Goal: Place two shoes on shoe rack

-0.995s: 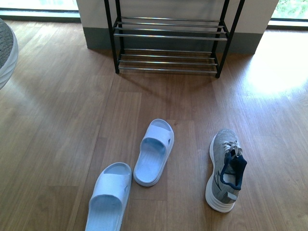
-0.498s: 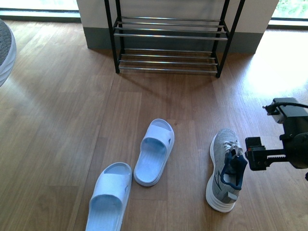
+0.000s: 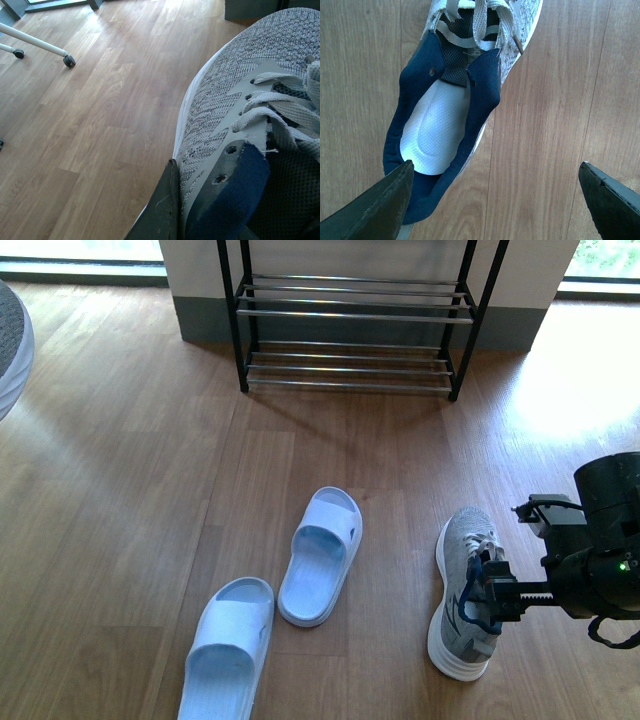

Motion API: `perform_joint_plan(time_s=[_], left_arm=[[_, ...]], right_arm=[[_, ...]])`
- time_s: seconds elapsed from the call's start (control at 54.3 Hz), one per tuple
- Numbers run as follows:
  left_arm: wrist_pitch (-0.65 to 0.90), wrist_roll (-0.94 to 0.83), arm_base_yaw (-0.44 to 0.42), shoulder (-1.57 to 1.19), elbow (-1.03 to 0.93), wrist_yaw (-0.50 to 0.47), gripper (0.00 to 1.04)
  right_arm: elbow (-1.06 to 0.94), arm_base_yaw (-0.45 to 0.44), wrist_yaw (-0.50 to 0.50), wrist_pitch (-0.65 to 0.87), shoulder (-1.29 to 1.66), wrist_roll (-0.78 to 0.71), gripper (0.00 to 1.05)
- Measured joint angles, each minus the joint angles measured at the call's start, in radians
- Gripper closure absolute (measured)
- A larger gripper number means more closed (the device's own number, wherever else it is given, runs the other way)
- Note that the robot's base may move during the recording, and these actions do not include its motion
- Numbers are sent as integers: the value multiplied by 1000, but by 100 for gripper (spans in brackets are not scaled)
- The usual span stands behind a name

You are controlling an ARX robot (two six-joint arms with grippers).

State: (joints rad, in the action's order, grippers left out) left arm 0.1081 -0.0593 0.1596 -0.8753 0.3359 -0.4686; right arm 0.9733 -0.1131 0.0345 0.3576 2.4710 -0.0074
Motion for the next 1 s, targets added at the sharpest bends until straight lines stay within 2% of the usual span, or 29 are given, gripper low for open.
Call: perform_joint_plan(time_s=[0.387,0.829,0.866,0.995], left_arm=[[0,0,0,0,0,0,103],[0,0,0,0,0,0,103],[0,0,0,0,0,0,103],[0,0,0,0,0,0,103]], right_arm=[[157,1,37,-27,128,5,9],[319,-54,79,-31,273,8,9],[329,-54,91,-32,282,10,13],[365,-56,102,-61,306,19,37]])
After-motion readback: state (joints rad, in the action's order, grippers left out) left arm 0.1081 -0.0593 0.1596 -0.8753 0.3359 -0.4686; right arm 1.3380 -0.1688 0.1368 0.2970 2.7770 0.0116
